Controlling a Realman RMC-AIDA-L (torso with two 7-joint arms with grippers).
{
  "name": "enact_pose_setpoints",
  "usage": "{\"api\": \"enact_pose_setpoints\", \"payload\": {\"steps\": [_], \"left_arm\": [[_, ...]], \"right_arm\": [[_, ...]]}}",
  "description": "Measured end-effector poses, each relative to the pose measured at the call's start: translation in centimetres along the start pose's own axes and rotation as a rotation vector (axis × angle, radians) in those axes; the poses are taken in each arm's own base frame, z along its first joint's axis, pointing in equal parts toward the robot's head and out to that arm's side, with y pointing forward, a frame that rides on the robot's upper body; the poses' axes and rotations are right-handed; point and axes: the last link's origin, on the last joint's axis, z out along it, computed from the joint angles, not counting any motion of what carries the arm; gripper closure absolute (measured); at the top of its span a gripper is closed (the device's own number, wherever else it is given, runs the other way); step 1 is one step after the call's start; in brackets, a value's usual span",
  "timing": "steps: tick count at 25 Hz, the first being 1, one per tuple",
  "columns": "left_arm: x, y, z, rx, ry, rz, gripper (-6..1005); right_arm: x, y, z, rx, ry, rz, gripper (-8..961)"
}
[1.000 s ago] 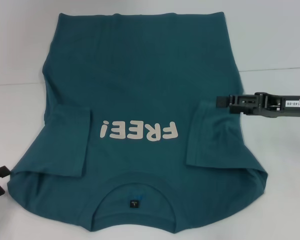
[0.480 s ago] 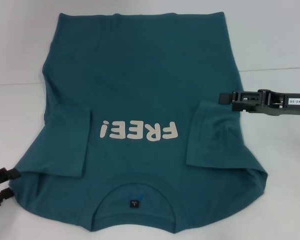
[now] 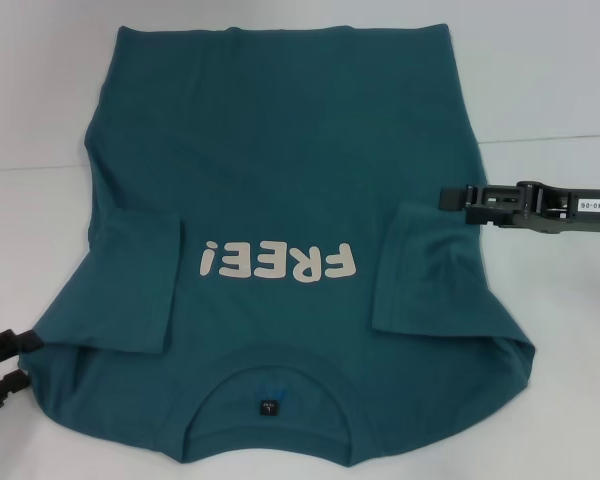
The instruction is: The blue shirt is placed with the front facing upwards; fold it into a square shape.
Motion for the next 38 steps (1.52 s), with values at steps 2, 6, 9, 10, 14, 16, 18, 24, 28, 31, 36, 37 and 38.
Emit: {"api": "enact_pose_setpoints", "payload": {"steps": [2,6,9,10,14,16,18,24,28,31,36,37,38], "left_arm": [[0.1,-0.2,-0.3,0.001,0.009,-0.003,341],[0.1,-0.5,-0.7,0.015,0.013,0.002,341],[0.0,-0.5,-0.6,0.017,0.009,0.005,341],[0.0,-0.5,-0.6,0.018,0.008,0.005,341],[-0.1,-0.3,-0.2,0.014,-0.004,0.011,341],[-0.1,0.0,0.1,0.012,-0.009,0.016,341],[0.0,0.0,0.2,0.012,-0.009,0.017,341],[0.1,0.4,0.7,0.009,-0.01,0.019,341],[0.4,0.7,0.2,-0.035,0.016,0.015,341],[0.5,0.9,-0.2,-0.063,0.03,0.012,341],[0.5,0.2,-0.6,-0.034,0.032,0.005,341],[0.5,0.1,-0.6,-0.031,0.033,0.003,341],[0.5,0.1,-0.7,-0.028,0.033,0.001,341]], "right_arm": [[0.0,0.0,0.0,0.001,-0.001,0.001,84],[0.0,0.0,0.2,0.0,-0.001,0.002,84],[-0.1,0.0,0.2,0.0,-0.001,0.002,84],[-0.1,0.0,0.2,0.001,-0.002,0.001,84],[-0.1,0.0,0.2,0.002,-0.002,0.001,85],[-0.1,-0.1,0.1,0.003,-0.003,0.001,85],[-0.1,-0.1,0.1,0.004,-0.003,0.001,85],[-0.1,-0.2,0.0,0.007,-0.004,0.002,85],[-0.2,-0.2,-0.1,0.009,-0.005,0.0,85],[-0.2,-0.2,-0.1,0.01,-0.006,0.0,84],[-0.4,-0.3,0.0,0.019,-0.012,-0.002,84],[-0.4,-0.3,0.0,0.02,-0.012,-0.003,84],[-0.4,-0.3,0.0,0.02,-0.011,-0.003,84]]}}
